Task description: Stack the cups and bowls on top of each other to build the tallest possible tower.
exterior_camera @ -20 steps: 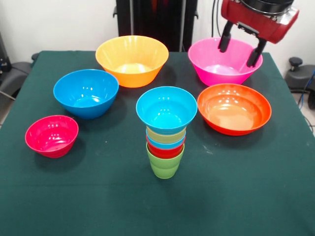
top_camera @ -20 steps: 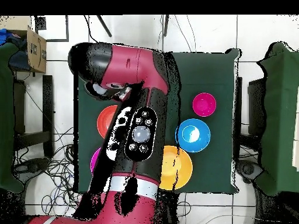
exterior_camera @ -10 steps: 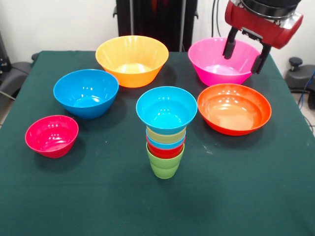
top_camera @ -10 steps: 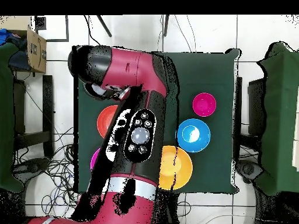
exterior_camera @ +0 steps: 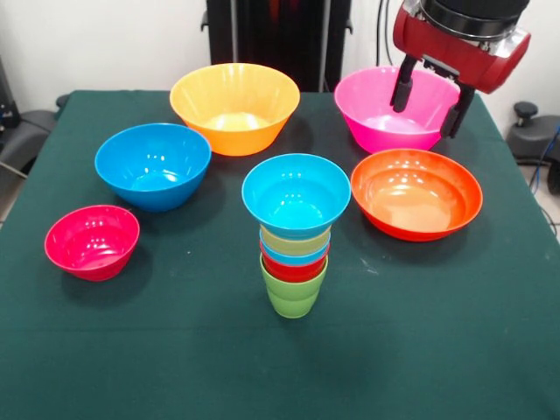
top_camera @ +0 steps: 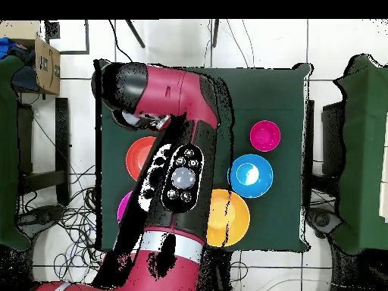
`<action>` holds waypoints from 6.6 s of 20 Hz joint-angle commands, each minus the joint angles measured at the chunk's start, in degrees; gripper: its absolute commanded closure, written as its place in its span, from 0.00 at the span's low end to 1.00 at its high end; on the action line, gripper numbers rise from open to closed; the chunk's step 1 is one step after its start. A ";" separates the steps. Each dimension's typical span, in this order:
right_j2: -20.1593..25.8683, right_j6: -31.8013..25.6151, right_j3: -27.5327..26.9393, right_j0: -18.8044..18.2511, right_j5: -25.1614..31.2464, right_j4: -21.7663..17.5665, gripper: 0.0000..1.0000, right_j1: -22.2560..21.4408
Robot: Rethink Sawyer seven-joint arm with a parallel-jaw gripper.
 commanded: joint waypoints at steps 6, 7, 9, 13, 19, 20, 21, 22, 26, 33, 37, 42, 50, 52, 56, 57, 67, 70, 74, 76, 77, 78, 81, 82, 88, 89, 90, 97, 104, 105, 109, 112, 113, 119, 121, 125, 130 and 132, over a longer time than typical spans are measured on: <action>2.65 10.34 8.52 1.64 0.20 1.07 0.00 -1.06; 2.53 9.91 8.61 1.56 1.18 1.03 0.00 -1.60; 2.08 9.11 7.95 1.32 3.99 0.50 0.00 -2.22; 0.96 5.39 8.76 0.22 7.93 -1.50 0.00 -4.55; 0.32 0.47 10.51 -2.30 11.69 -3.26 0.00 -7.36; 0.22 -0.06 10.67 -2.53 11.91 -3.62 0.00 -7.63; 0.27 -0.81 11.35 -2.76 11.45 -3.85 0.00 -8.06; 0.32 -1.56 12.03 -2.98 10.99 -4.08 0.00 -8.49; 0.22 -6.13 14.32 -3.97 7.64 -6.75 0.00 -9.77; 3.27 -14.21 17.73 -8.47 1.32 -10.00 0.00 -10.69; 5.87 -18.22 19.64 -11.36 -3.98 -12.09 0.00 -11.40; 8.70 -20.53 23.81 -14.45 -11.13 -14.62 0.00 -13.09; 13.27 -21.15 27.66 -19.37 -18.07 -18.03 0.00 -12.97; 14.16 -21.30 28.10 -20.49 -20.10 -19.30 0.00 -12.66; 16.58 -21.69 29.68 -23.52 -26.52 -22.00 0.00 -11.89; 17.39 -21.68 30.47 -24.44 -28.68 -22.70 0.00 -11.52; 23.61 -18.75 33.28 -29.96 -36.06 -27.52 0.00 -9.67; 25.18 -17.11 33.73 -30.89 -39.18 -28.85 0.00 -8.84; 26.84 -15.19 33.99 -31.69 -40.77 -30.15 0.00 -8.07; 27.29 -14.26 34.00 -31.84 -41.39 -30.65 0.00 -7.62; 27.39 -13.51 33.76 -31.68 -42.01 -30.88 0.00 -6.96; 27.39 -13.03 33.73 -31.64 -42.16 -31.09 0.00 -6.84; 27.11 -11.56 34.65 -31.47 -42.74 -31.71 0.00 -6.51; 27.03 -11.44 34.76 -31.52 -43.10 -32.10 0.00 -6.30; 25.18 -10.46 35.20 -31.18 -44.42 -34.67 0.00 -4.65; 24.40 -10.40 35.03 -30.81 -43.55 -35.13 0.00 -4.55; 24.07 -10.24 35.06 -30.73 -43.23 -35.40 0.00 -4.46; 23.36 -9.22 34.76 -30.90 -44.18 -37.88 0.00 -2.16; 23.40 -8.02 33.80 -31.28 -46.56 -39.83 0.00 1.13; 23.01 -8.00 33.19 -31.03 -46.52 -40.42 0.00 1.67; 21.93 -7.75 32.33 -30.33 -45.09 -41.28 0.00 2.61; 21.92 -7.72 32.90 -30.75 -45.13 -41.65 0.00 2.21; 22.03 -7.78 33.08 -30.85 -44.84 -41.65 0.00 1.87; 22.46 -8.60 33.35 -31.66 -44.46 -42.11 0.00 1.41; 22.61 -9.09 33.58 -32.20 -44.40 -42.41 0.00 1.28; 22.69 -9.36 33.32 -32.95 -45.27 -43.36 0.00 1.77; 23.25 -9.19 33.18 -33.44 -46.29 -44.10 0.00 1.78; 23.45 -9.05 33.02 -33.36 -46.69 -44.24 0.00 1.68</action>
